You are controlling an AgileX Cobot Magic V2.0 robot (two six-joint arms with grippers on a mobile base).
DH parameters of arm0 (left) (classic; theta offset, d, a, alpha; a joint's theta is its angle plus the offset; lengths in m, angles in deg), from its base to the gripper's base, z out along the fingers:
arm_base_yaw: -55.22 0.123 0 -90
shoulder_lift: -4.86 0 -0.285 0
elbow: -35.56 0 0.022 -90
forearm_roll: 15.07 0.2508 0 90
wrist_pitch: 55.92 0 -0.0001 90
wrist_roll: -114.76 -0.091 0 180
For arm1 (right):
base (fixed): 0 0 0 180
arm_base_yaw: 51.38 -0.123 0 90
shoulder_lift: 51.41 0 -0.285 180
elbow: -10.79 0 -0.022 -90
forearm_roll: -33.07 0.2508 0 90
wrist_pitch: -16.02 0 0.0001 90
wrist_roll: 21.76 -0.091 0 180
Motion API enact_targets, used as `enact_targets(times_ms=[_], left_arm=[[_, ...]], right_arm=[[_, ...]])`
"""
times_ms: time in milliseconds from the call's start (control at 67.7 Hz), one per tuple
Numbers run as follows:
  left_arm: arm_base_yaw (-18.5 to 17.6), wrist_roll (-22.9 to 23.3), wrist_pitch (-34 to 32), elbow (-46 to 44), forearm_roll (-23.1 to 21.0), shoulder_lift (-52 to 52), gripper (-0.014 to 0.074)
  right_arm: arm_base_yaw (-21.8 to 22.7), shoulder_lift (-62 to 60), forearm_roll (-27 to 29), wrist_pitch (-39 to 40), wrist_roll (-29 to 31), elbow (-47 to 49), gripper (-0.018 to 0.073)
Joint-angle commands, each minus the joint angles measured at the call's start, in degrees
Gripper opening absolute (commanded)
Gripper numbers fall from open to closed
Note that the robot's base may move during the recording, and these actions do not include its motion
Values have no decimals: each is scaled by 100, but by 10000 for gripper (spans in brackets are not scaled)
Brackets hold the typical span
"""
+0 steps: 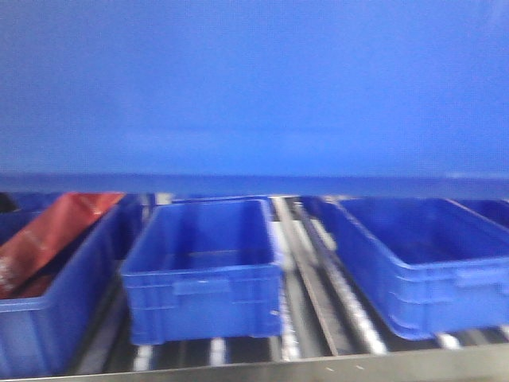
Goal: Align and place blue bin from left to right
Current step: 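Carry the blue bin toward another steel rack of blue bins, then move the held blue bin over the rack's steel front rail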
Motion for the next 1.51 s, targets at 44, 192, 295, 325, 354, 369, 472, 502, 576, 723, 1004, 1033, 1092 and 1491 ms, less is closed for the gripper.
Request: enact_targets(times_ms=[44, 192, 295, 325, 354, 369, 472, 502, 576, 723, 1004, 1033, 1092, 1491], left_arm=[[-107, 17, -736, -62, -43, -19, -111], [-107, 17, -736, -62, -43, -19, -111], [-107, 17, -736, -62, -43, -19, -111], [-107, 17, -736, -62, -43, -19, -111], [-107, 17, -736, -62, -43, -19, -111], [-107, 17, -736, -62, -43, -19, -111], [-107, 17, -736, -62, -43, -19, -111], [-107, 17, -736, -62, -43, -19, -111], [-107, 17, -736, -62, -43, -19, -111], [-107, 17, -736, -62, -43, -19, -111], [-107, 17, -736, -62, -43, -19, -111], [-107, 17, -736, -62, -43, -19, -111], [-107, 17, -736, -62, -43, -19, -111], [-107, 17, -736, -62, -43, -19, -111]], right_arm=[[-65, -8, 45, 738, 42, 35, -79], [-65, -8, 45, 738, 42, 35, -79], [-65, -8, 45, 738, 42, 35, -79], [-65, -8, 45, 738, 42, 35, -79], [-65, -8, 45, 738, 42, 35, -79], [-65, -8, 45, 738, 42, 35, -79], [-65, -8, 45, 738, 42, 35, -79], [-65, -8, 45, 738, 42, 35, -79], [-65, -8, 45, 738, 42, 35, -79], [-65, -8, 45, 738, 42, 35, -79], [-65, -8, 45, 738, 42, 35, -79], [-65, -8, 45, 738, 42, 35, -79], [-65, -8, 45, 738, 42, 35, -79], [-65, -8, 45, 738, 42, 35, -79]])
